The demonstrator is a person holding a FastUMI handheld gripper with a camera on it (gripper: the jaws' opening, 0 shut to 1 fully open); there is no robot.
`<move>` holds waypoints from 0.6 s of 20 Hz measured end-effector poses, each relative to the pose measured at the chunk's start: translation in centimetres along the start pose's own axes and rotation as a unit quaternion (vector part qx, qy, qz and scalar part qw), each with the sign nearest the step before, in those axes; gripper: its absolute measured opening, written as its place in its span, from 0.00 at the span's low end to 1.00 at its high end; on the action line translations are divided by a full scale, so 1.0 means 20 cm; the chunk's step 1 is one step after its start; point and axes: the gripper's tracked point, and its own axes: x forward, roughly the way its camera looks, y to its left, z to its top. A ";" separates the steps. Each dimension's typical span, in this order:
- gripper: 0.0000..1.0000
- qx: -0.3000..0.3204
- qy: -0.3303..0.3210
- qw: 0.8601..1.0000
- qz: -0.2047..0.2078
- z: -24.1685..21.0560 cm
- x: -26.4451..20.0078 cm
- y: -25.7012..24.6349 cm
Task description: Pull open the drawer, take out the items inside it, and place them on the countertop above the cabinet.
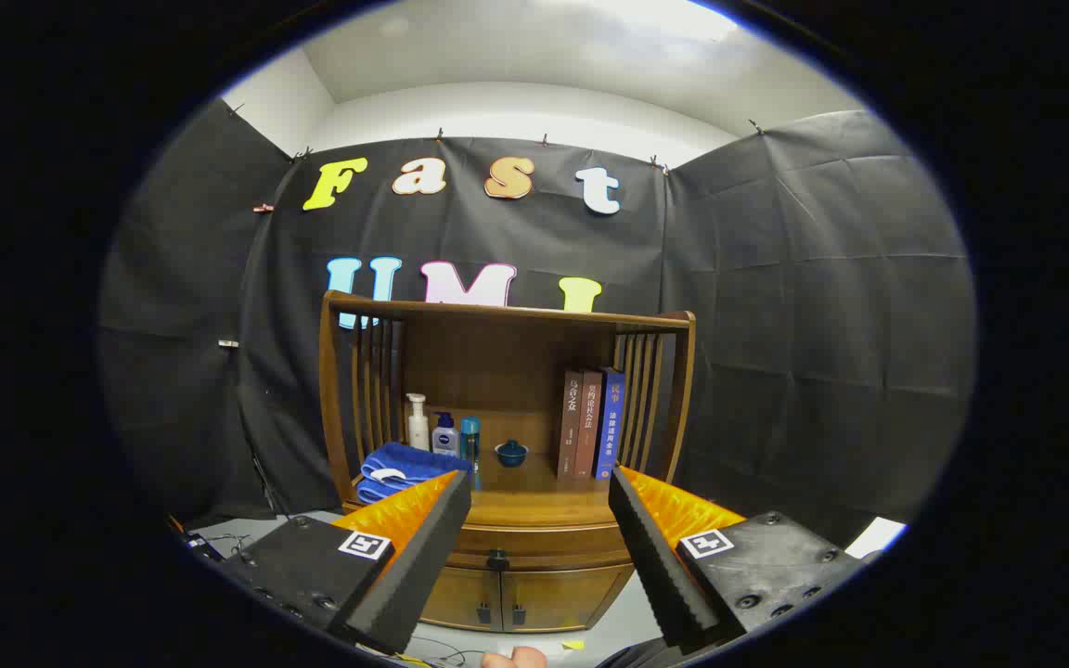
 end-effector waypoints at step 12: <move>0.98 0.002 -0.005 1.000 0.005 0.02 -0.01 0.01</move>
